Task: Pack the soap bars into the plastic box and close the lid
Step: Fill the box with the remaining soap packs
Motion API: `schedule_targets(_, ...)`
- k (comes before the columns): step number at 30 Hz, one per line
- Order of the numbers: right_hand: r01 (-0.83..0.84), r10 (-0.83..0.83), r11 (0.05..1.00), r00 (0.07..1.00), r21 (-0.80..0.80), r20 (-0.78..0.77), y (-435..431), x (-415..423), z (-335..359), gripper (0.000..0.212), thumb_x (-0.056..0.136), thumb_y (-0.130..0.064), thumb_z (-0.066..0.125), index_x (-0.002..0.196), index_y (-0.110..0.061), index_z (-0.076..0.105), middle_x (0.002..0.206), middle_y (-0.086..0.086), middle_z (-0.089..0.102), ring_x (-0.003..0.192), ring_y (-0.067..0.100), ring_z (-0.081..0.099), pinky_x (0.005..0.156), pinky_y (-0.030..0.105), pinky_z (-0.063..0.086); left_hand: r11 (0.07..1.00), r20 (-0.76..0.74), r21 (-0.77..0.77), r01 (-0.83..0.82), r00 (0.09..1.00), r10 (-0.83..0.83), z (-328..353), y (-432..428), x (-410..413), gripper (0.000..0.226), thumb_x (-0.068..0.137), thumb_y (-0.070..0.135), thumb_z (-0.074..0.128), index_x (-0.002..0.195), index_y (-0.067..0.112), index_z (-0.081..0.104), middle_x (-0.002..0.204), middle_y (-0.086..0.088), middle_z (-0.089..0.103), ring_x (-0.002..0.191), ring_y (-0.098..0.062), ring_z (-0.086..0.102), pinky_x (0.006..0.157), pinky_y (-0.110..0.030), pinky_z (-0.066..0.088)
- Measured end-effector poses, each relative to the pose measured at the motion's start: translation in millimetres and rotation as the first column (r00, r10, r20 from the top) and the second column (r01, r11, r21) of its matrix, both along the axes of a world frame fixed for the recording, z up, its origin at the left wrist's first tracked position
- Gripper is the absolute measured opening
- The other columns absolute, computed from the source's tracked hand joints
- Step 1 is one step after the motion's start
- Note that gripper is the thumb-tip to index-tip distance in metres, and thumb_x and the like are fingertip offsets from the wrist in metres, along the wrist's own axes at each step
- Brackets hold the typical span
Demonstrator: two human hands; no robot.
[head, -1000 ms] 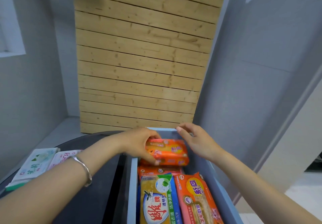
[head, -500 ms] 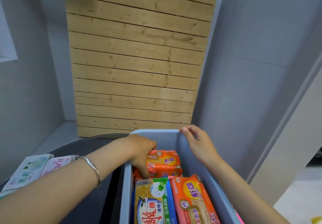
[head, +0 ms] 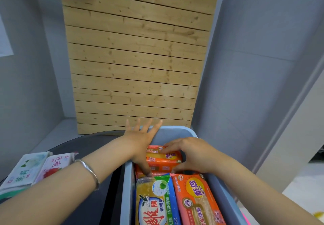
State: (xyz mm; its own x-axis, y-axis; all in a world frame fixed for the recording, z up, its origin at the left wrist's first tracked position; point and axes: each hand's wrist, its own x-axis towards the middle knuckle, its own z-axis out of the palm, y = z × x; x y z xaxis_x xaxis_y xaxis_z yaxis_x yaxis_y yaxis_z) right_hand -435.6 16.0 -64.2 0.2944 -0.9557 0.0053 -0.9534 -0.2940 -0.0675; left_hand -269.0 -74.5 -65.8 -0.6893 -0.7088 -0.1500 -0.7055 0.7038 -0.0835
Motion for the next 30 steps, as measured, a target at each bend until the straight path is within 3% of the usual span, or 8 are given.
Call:
schedule_targets(3,-0.034,0.033,0.999,0.998,-0.020,-0.061,-5,1,-2,0.064,0.077,-0.044,0.069,0.136,-0.039,0.045,0.140,-0.015,0.050,0.127,0.007,0.047,0.101,0.028,0.041,0.999,-0.030,0.045,0.016,0.999,-0.015,0,-3,0,0.144,0.050,0.058,0.081,0.145,0.030,-0.024,0.158,-0.004,0.008,0.143,-0.029,0.016,0.113,-0.050,0.027)
schedule_targets(5,-0.064,0.062,0.998,0.995,-0.027,-0.075,-7,2,-5,0.067,0.076,-0.046,0.068,0.137,-0.039,0.041,0.137,-0.011,0.050,0.124,0.009,0.048,0.098,0.030,0.044,0.998,-0.054,0.051,0.030,0.998,-0.027,0,-5,1,0.145,0.047,0.058,0.082,0.146,0.030,-0.022,0.155,-0.002,0.013,0.140,-0.027,0.021,0.109,-0.045,0.034)
schedule_targets(14,-0.043,0.021,0.994,0.978,-0.103,-0.209,-14,6,-11,0.066,0.077,-0.043,0.068,0.135,-0.032,0.038,0.132,-0.002,0.047,0.118,0.018,0.050,0.096,0.034,0.043,1.000,-0.116,0.000,0.017,0.993,-0.017,-6,-8,-1,0.134,0.053,0.056,0.080,0.148,0.031,-0.012,0.153,-0.002,0.020,0.137,-0.028,0.025,0.107,-0.046,0.036)
schedule_targets(21,0.039,-0.053,0.997,0.979,-0.071,-0.195,-15,7,-10,0.067,0.076,-0.039,0.070,0.136,-0.030,0.041,0.130,-0.001,0.049,0.117,0.018,0.050,0.098,0.033,0.041,1.000,-0.122,-0.014,-0.016,0.992,0.014,-7,-6,-2,0.130,0.056,0.051,0.081,0.149,0.032,-0.008,0.153,-0.003,0.021,0.138,-0.029,0.025,0.106,-0.044,0.035)
schedule_targets(26,0.110,-0.141,0.984,0.964,-0.143,-0.224,-11,11,-7,0.066,0.073,-0.046,0.069,0.133,-0.029,0.045,0.126,0.000,0.052,0.118,0.019,0.050,0.099,0.034,0.037,0.995,-0.090,-0.101,-0.024,0.996,0.015,-2,4,-3,0.128,0.057,0.052,0.080,0.150,0.027,-0.005,0.154,-0.005,0.025,0.136,-0.029,0.031,0.106,-0.043,0.034)
schedule_targets(28,0.153,-0.176,0.978,0.969,-0.139,-0.173,-4,12,-5,0.064,0.074,-0.047,0.068,0.131,-0.029,0.046,0.126,-0.002,0.053,0.119,0.018,0.050,0.100,0.033,0.036,0.998,-0.169,-0.063,-0.020,0.986,0.009,2,7,2,0.124,0.060,0.053,0.078,0.150,0.026,-0.002,0.154,-0.004,0.026,0.137,-0.028,0.032,0.107,-0.042,0.033)
schedule_targets(30,0.202,-0.207,0.971,0.978,-0.126,-0.028,5,13,2,0.060,0.076,-0.046,0.068,0.129,-0.029,0.048,0.129,-0.005,0.053,0.121,0.015,0.050,0.100,0.033,0.039,0.992,-0.354,0.127,-0.025,0.933,0.069,11,10,19,0.118,0.064,0.055,0.075,0.151,0.025,0.001,0.157,-0.003,0.022,0.141,-0.026,0.028,0.112,-0.040,0.029)
